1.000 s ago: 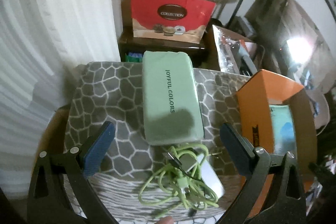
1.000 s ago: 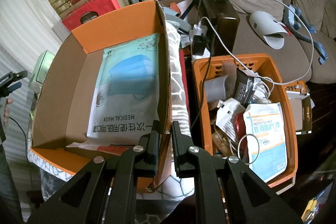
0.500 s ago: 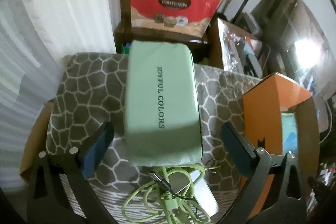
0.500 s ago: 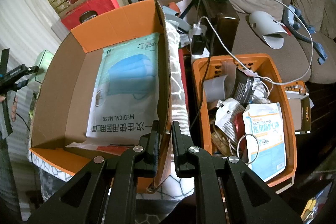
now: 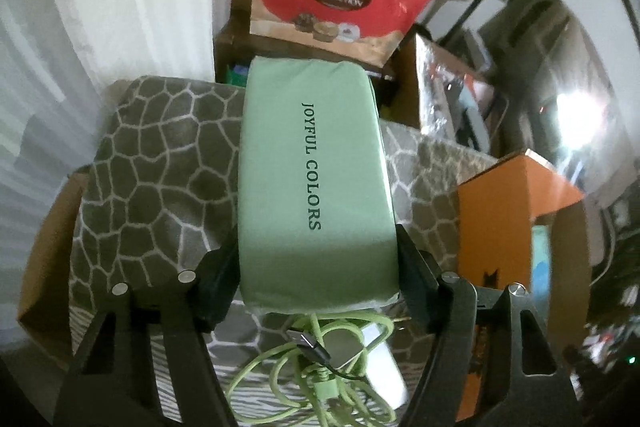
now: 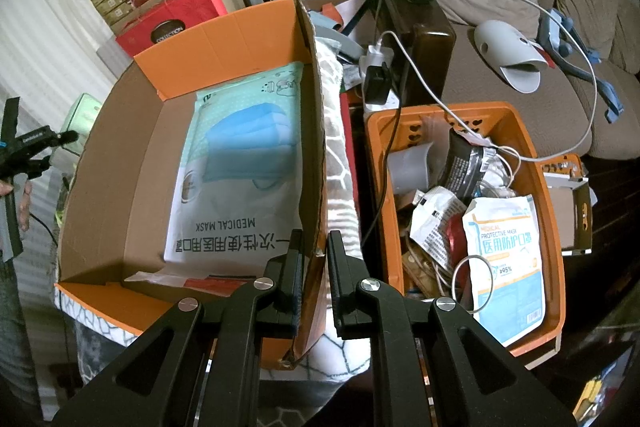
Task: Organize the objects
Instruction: 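Grasp the pale green JOYFUL COLORS box with the left gripper and lift, then carry the green box with the left gripper and place it on the mask bag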
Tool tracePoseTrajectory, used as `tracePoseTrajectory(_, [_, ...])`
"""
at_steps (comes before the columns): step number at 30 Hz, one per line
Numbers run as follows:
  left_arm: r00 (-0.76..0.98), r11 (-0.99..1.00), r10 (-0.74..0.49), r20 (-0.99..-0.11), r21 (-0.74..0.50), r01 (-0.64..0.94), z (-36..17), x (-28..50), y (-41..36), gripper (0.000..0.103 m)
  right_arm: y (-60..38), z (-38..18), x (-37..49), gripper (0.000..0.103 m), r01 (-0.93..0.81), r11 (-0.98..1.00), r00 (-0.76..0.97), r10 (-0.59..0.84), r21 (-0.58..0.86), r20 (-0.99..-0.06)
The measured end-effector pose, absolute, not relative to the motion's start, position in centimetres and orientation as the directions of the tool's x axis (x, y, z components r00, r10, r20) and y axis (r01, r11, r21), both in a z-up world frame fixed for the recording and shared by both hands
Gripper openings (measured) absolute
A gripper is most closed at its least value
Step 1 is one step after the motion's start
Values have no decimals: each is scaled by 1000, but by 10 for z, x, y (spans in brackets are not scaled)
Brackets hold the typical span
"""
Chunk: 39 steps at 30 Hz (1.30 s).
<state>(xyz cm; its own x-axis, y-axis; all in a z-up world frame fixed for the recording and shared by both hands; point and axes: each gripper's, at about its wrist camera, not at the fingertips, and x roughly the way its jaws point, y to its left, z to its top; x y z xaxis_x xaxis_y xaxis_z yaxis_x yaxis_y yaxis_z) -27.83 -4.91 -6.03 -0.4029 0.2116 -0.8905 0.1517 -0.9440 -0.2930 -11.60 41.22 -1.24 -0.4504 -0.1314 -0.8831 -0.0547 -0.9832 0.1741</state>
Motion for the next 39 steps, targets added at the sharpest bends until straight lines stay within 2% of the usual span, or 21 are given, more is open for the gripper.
tracePoseTrajectory(11, [-468,-886,361,-806,-453,96,-20,-264,-48,66,412,-12,-116,11,-54,-983,-450,-131,174,-883])
tracePoseTrajectory(24, [-489,-797,545,-681,-602,-50,26,-243,6,66,412,-12,-116,11,-55,-983,-450,-132,175,-883])
tracePoseTrajectory(31, [-534,-817,510,-674,-574,-54,37,-240,29,65,411,-12,-116,11,-55,-983,-450,-131,174,-883])
tracePoseTrajectory(39, [-565,-781,541,-623,-622,-61,48,-237,41,65,413,-13,-116,11,-56,-982,-451,-136,179,-882])
